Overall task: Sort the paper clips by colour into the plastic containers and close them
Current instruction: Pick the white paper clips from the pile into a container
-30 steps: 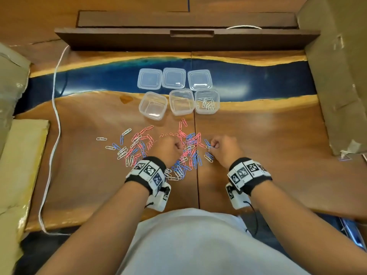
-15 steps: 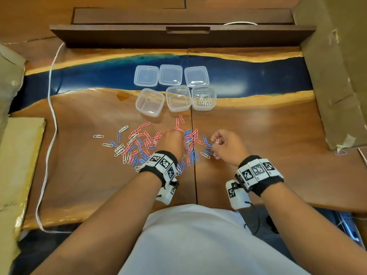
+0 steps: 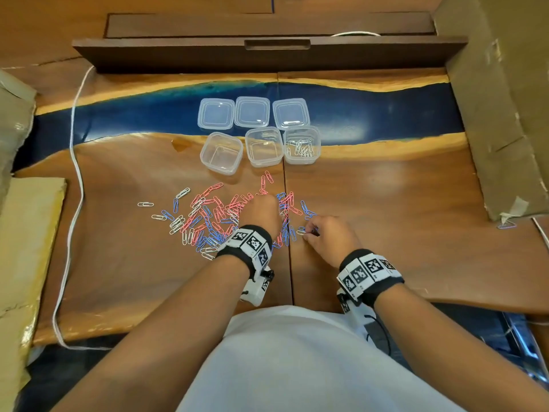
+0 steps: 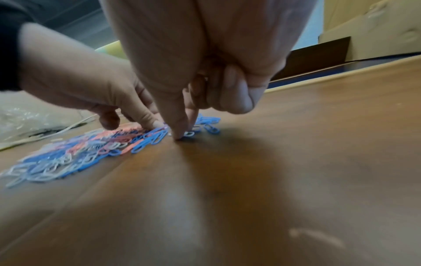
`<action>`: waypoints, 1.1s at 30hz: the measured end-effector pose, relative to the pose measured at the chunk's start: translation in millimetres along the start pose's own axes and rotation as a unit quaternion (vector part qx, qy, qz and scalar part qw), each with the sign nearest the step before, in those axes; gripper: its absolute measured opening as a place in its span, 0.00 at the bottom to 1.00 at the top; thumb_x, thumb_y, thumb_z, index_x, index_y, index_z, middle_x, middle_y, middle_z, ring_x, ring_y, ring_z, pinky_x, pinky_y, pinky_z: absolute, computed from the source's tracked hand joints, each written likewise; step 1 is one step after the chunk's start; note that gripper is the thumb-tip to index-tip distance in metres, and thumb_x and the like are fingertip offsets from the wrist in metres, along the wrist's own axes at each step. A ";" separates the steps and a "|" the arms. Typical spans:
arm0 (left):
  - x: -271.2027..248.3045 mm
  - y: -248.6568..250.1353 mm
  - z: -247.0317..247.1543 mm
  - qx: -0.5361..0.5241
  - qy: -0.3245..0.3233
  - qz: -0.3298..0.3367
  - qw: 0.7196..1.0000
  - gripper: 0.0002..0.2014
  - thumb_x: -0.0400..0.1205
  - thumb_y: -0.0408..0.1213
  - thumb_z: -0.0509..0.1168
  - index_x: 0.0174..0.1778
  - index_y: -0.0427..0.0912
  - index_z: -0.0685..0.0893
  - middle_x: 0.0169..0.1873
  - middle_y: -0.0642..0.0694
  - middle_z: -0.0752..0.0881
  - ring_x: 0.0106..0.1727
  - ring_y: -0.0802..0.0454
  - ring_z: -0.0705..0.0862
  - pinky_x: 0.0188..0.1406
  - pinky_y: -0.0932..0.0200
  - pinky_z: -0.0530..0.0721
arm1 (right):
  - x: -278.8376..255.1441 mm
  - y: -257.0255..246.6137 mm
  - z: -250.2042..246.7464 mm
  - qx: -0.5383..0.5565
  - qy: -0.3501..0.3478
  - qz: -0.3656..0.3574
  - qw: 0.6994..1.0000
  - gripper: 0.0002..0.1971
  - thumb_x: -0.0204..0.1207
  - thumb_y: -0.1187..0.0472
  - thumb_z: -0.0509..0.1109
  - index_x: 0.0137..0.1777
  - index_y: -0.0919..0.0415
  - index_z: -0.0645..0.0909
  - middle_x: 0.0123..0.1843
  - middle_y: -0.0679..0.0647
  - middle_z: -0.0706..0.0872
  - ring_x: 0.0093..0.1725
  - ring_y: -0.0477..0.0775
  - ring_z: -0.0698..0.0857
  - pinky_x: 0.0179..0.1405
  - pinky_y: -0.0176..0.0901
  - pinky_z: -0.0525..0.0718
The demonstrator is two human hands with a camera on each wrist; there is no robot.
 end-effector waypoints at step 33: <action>3.1 -0.6 0.2 -0.004 -0.016 0.003 1.000 0.04 0.78 0.31 0.62 0.43 0.36 0.82 0.40 0.39 0.86 0.44 0.37 0.85 0.43 0.49 0.84 | 8.4 -25.8 7.7 -0.106 -0.108 -0.062 0.987 0.03 0.73 0.58 0.67 0.39 0.55 0.78 0.43 0.55 0.85 0.43 0.59 0.82 0.39 0.44 0.74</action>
Point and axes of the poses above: each hand's wrist, its own x-axis towards the middle knuckle, its own z-axis out of the palm, y = z × x, the point moved 8 cm from there along x, towards the middle knuckle
